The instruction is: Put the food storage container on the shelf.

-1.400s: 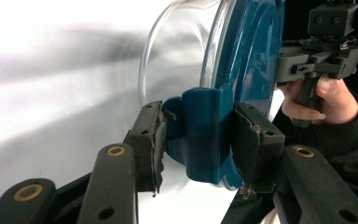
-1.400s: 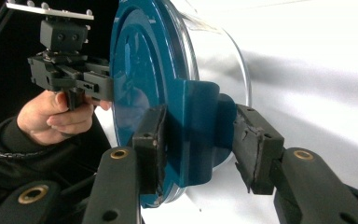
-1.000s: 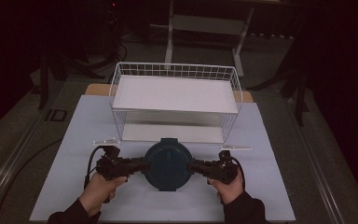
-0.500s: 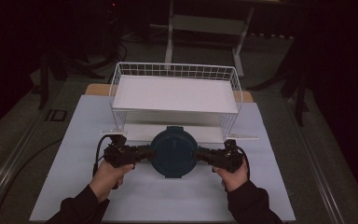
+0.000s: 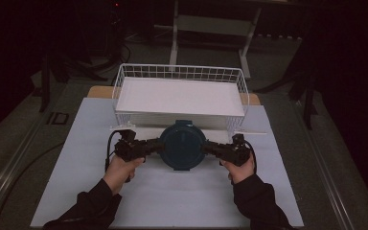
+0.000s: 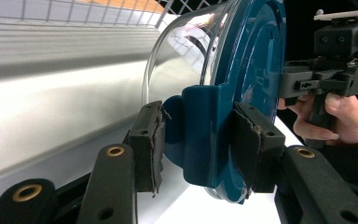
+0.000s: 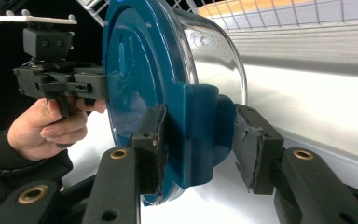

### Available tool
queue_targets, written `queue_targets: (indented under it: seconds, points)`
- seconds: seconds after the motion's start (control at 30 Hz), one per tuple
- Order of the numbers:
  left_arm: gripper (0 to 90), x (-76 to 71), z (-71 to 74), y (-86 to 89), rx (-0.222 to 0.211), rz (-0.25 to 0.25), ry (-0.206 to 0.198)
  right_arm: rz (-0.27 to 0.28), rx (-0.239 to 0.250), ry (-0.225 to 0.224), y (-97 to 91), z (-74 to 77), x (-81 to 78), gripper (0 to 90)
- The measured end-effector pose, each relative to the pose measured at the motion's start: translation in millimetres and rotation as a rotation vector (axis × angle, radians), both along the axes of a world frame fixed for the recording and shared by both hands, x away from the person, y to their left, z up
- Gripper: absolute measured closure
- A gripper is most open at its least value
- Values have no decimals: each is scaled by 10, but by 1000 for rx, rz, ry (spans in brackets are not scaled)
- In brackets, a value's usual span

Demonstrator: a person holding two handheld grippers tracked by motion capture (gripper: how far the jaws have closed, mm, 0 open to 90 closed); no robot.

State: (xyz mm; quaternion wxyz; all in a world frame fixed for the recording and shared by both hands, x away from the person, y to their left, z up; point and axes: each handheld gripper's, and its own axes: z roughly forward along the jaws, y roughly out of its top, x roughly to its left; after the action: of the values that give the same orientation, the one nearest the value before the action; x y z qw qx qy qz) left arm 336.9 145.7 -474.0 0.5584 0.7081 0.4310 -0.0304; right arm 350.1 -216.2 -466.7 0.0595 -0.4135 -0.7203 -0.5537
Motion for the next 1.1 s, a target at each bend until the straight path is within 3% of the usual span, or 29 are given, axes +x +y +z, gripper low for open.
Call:
queue_targets:
  seconds: [0.37, 0.6, 0.7, 0.9, 0.97, 1.03, 1.1]
  points:
    - [556, 202, -196, -37, 11, 18, 47, -19, -30, 31, 8, -174, 212, 564]
    - [554, 307, -225, -78, -1, 56, 58, -40, -24, 42, -6, -226, 359, 563]
    - [553, 364, -249, -89, 12, 55, 36, -48, -20, 37, -16, -239, 416, 562]
    - [552, 417, -340, -98, 14, 64, 68, -56, -40, 48, -4, -274, 475, 561]
    - [552, 424, -346, -94, 23, 65, 60, -54, -44, 56, -2, -295, 489, 561]
    - [552, 449, -362, -88, 18, 62, 67, -60, -43, 30, -6, -325, 514, 560]
    - [551, 463, -353, -86, 12, 60, 76, -59, -35, 39, -1, -325, 523, 559]
